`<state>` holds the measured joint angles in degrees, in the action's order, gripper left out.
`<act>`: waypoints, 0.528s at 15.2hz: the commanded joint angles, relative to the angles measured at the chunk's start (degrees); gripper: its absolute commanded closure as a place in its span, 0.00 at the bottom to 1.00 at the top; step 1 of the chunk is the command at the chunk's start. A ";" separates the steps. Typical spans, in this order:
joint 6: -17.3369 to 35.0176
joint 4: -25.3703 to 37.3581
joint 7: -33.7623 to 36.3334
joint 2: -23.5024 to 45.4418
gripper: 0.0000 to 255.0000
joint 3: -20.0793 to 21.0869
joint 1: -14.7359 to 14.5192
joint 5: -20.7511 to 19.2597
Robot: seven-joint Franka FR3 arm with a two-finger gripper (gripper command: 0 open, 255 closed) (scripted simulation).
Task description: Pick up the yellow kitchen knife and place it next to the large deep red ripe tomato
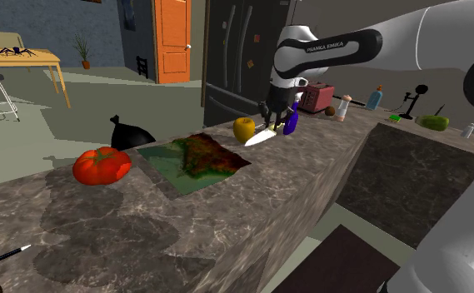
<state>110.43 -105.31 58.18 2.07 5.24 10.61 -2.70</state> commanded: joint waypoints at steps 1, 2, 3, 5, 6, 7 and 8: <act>-0.35 0.03 2.94 -0.19 1.00 1.35 -1.46 -0.20; -0.39 -0.13 4.28 -0.33 1.00 1.98 -2.15 -0.27; -0.45 -0.22 5.63 -0.42 1.00 2.62 -2.83 -0.35; -0.61 -0.21 8.34 -0.42 1.00 3.92 -4.20 -0.52; -0.71 -0.10 9.70 -0.35 1.00 4.56 -4.89 -0.62; -0.83 0.08 11.07 -0.21 1.00 5.20 -5.59 -0.73; -0.96 0.32 12.44 -0.02 1.00 5.86 -6.28 -0.85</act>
<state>110.21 -106.20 69.07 1.50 10.40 5.09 -3.36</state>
